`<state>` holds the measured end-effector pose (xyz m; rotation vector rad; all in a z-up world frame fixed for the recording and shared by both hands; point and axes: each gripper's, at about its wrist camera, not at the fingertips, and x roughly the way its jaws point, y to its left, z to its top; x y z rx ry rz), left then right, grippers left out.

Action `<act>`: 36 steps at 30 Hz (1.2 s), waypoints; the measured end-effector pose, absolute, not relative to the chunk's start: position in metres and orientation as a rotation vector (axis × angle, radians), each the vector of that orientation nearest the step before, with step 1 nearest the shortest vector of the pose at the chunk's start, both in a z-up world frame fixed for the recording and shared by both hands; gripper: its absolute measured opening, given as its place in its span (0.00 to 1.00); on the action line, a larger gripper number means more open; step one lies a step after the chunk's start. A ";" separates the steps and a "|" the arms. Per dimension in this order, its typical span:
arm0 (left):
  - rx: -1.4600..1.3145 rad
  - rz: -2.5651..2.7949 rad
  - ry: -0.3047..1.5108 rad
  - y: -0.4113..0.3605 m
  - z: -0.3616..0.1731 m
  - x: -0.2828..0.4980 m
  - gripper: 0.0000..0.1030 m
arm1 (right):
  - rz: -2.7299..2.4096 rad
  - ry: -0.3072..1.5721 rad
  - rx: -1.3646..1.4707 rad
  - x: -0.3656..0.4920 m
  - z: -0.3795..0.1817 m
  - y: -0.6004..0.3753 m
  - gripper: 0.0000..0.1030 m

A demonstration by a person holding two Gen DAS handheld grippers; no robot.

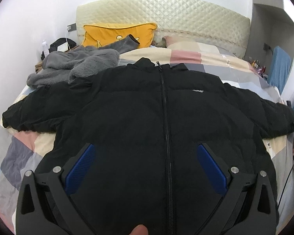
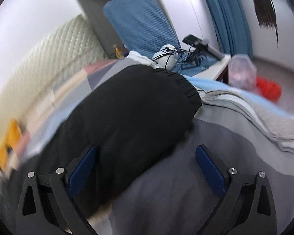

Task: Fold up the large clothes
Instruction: 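Lift the sleeve cuff up with the right tool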

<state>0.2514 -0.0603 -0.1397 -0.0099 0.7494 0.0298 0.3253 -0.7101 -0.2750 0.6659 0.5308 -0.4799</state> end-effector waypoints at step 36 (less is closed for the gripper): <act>-0.014 0.013 0.634 0.028 -0.077 0.179 1.00 | -0.319 0.273 0.519 0.294 -0.009 -0.643 0.09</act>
